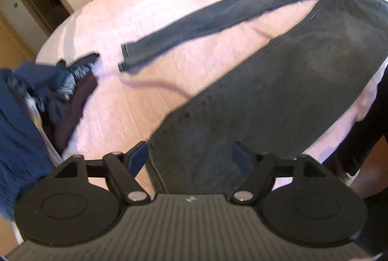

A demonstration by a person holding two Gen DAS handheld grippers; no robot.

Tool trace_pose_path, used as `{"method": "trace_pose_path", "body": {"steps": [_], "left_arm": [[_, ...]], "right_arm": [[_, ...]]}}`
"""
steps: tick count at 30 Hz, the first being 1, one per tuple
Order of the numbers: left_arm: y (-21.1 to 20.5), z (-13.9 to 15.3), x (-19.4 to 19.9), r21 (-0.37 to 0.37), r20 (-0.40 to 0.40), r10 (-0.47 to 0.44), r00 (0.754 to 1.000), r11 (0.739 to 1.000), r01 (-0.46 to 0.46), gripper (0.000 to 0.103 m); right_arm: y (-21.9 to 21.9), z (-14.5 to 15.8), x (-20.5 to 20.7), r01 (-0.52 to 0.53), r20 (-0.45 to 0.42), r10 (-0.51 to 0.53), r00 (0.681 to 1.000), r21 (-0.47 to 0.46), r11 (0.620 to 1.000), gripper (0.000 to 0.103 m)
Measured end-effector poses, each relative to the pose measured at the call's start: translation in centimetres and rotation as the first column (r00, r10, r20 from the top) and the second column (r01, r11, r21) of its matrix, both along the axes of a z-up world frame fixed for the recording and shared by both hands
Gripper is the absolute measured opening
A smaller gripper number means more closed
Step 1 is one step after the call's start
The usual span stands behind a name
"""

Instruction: Fold clothes

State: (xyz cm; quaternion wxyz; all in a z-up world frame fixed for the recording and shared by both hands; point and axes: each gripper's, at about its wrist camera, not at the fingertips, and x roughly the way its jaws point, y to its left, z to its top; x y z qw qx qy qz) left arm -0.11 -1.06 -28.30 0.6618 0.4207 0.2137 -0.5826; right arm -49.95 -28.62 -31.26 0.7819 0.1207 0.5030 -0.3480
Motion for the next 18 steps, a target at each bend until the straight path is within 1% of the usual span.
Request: {"method": "trace_pose_path", "body": {"steps": [1, 3, 5, 8, 11, 14, 18], "left_arm": [[0.0, 1.0, -0.3, -0.004, 0.004, -0.002, 1.0, 1.0, 0.002, 0.08], [0.0, 2.8, -0.8, -0.014, 0.001, 0.003, 1.0, 1.0, -0.003, 0.082], [0.1, 4.0, -1.5, -0.021, -0.006, 0.006, 1.0, 1.0, -0.006, 0.089], [0.5, 5.3, -2.7, -0.033, 0.009, 0.01, 1.0, 0.999, -0.01, 0.09], [1.1, 6.2, -4.0, -0.035, 0.011, 0.014, 1.0, 0.999, -0.013, 0.091], [1.9, 6.9, -5.1, -0.04, -0.001, 0.016, 1.0, 0.999, -0.016, 0.094], [3.3, 7.5, -6.7, -0.046, -0.014, 0.012, 1.0, 0.999, -0.012, 0.094]], "right_arm": [[0.2, 0.9, -0.1, 0.0, -0.001, 0.0, 1.0, -0.012, 1.0, 0.065], [0.7, 2.6, -0.2, -0.001, -0.004, 0.001, 1.0, -0.036, 0.999, 0.065], [1.1, 4.3, -0.3, -0.001, -0.007, 0.001, 1.0, -0.061, 0.998, 0.065], [2.5, 6.1, -0.7, 0.005, 0.034, -0.002, 0.999, -0.086, 0.996, 0.065], [4.1, 6.7, -1.2, -0.001, 0.049, 0.006, 0.999, -0.093, 0.996, 0.066], [5.7, 6.7, -1.8, -0.013, 0.047, 0.017, 0.999, -0.088, 0.996, 0.067], [8.0, 6.2, -2.6, -0.028, 0.034, 0.031, 0.999, -0.084, 0.996, 0.067]]}}
